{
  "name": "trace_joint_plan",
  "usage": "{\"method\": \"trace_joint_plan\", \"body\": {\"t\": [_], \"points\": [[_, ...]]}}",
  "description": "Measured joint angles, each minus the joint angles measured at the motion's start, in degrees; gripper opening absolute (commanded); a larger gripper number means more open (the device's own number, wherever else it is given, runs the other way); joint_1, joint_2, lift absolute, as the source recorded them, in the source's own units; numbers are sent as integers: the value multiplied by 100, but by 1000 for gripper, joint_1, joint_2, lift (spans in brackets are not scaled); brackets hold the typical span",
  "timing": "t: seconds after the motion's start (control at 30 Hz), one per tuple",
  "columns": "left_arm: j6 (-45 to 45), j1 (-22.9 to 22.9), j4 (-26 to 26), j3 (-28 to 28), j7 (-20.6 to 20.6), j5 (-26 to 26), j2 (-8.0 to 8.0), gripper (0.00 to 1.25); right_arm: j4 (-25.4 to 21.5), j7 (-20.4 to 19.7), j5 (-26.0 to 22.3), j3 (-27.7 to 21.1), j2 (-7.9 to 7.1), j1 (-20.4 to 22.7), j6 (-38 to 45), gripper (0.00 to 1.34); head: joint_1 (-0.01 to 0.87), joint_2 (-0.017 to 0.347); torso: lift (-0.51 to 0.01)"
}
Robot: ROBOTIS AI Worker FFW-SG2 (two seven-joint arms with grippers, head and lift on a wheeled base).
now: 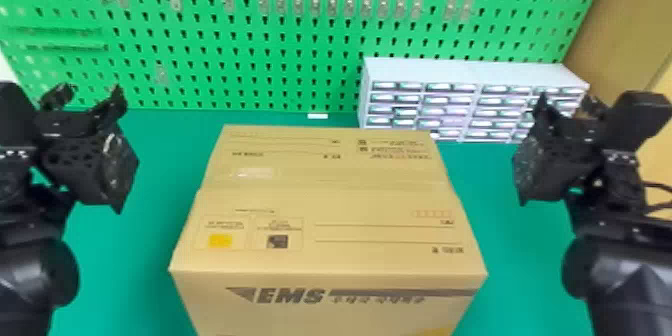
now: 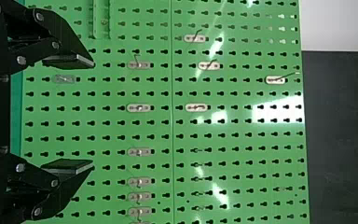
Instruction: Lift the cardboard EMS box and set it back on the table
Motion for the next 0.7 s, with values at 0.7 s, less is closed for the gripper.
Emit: {"method": "trace_joint_plan", "body": {"t": [0.7], "points": [[0, 95, -39, 89, 0, 21, 0, 756, 176, 7, -158, 417, 60, -27, -11, 801, 678, -15, 0]]}}
